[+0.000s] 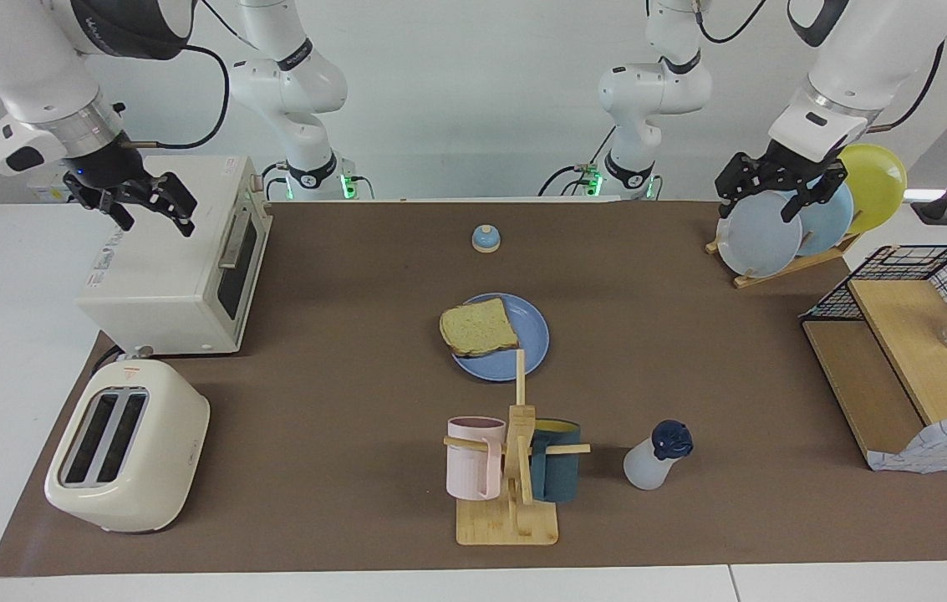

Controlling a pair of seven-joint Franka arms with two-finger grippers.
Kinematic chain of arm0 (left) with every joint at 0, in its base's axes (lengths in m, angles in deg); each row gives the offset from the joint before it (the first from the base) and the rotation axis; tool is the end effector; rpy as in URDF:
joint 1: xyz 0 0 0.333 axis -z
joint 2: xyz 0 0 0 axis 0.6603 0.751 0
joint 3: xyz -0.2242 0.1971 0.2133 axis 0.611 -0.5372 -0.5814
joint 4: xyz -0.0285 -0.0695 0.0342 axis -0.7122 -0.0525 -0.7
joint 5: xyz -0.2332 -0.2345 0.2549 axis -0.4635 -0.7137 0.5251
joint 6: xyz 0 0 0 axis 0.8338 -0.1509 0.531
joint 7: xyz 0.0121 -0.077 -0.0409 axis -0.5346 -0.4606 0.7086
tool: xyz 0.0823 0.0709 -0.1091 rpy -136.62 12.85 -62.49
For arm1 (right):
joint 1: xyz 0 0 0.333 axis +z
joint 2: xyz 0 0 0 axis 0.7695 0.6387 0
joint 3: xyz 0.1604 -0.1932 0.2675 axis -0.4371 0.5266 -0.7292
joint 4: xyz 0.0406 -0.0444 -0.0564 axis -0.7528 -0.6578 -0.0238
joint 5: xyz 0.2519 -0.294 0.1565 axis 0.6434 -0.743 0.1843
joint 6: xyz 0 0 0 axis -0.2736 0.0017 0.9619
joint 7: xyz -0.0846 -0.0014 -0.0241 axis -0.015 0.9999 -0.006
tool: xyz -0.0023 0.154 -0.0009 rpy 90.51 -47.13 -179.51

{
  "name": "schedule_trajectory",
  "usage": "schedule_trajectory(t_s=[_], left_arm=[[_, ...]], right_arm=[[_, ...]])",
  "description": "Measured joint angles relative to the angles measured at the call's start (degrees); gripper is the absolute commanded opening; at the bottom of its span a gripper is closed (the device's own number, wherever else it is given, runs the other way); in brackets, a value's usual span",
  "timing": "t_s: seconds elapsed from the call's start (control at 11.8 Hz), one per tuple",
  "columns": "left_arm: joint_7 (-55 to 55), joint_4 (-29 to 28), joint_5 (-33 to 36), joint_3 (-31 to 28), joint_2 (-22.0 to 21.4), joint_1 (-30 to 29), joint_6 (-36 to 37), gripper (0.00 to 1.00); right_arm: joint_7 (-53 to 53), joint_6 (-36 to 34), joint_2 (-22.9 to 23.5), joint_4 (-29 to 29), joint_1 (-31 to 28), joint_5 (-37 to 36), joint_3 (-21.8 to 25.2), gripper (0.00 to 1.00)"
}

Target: Put bread on plate and add seasoning

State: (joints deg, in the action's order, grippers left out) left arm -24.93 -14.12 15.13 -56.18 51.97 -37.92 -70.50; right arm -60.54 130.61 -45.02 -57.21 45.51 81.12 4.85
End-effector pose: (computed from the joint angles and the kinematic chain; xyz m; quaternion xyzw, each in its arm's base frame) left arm 0.5571 -0.0693 0.6318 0.9970 -0.0759 -0.0080 0.0125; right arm 0.5601 -0.0713 0.6164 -0.9958 0.0883 0.0173 0.0156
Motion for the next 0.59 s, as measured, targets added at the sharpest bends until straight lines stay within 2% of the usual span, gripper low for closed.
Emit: schedule_trajectory(t_s=[0.17, 0.59], left_arm=[[0.0, -1.4, 0.0, 0.1, -0.3, 0.0, -1.1, 1.0], [0.0, -0.9, 0.0, 0.2, -1.5, 0.0, 1.5, 1.0]], right_arm=[[0.0, 0.0, 0.0, 0.0, 0.0, 0.0, 0.0, 1.0], [0.0, 0.0, 0.0, 0.0, 0.0, 0.0, 0.0, 1.0]])
